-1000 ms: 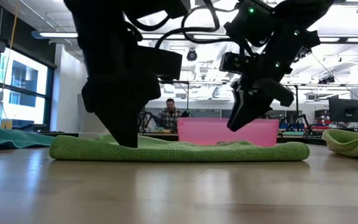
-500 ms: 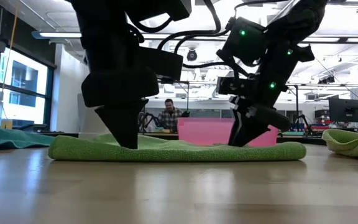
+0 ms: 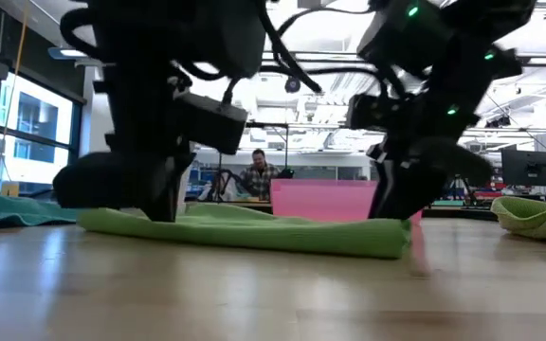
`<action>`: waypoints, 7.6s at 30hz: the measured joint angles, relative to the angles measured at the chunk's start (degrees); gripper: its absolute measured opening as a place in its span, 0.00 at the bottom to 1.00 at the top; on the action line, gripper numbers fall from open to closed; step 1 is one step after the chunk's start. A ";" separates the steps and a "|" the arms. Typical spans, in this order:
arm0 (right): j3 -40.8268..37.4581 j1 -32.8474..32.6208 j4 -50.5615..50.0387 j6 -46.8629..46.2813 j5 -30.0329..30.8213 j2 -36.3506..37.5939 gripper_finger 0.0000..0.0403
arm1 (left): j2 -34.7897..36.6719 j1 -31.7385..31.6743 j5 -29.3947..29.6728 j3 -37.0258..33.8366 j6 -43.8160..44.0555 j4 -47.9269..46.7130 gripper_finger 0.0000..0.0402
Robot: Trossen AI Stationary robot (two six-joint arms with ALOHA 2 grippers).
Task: Roll microfiber towels into tight, uniform cylinder then place into a basket
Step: Roll the green microfiber cloth
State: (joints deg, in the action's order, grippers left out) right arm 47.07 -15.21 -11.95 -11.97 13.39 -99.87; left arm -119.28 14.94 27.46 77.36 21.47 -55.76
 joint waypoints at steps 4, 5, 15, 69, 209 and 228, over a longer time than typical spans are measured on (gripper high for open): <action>-0.11 -4.87 3.15 -4.32 -0.50 -0.13 0.24 | -0.05 -1.35 3.80 0.01 -5.48 0.00 0.00; -0.14 -6.00 4.28 -4.86 -0.67 -0.21 0.24 | -0.05 -1.91 4.03 0.02 -6.06 0.08 0.00; 3.33 -12.74 1.89 -2.35 -0.17 -0.38 0.24 | 0.03 -4.37 7.47 0.54 -7.99 -0.05 0.00; 7.34 -8.56 1.99 19.42 6.12 -0.16 0.24 | 4.79 2.84 -13.32 0.38 -18.47 3.89 0.00; 7.37 -25.31 -15.21 -7.20 20.50 5.27 0.27 | 5.26 10.95 -7.38 0.70 -22.95 19.72 0.39; 7.39 -24.43 -7.27 6.42 15.11 -3.09 0.27 | 0.17 11.13 -7.59 0.85 -21.47 21.25 0.32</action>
State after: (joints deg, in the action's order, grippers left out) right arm 54.46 -39.64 -19.22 -5.56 28.50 -102.95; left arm -119.11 26.06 19.87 78.22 0.00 -34.50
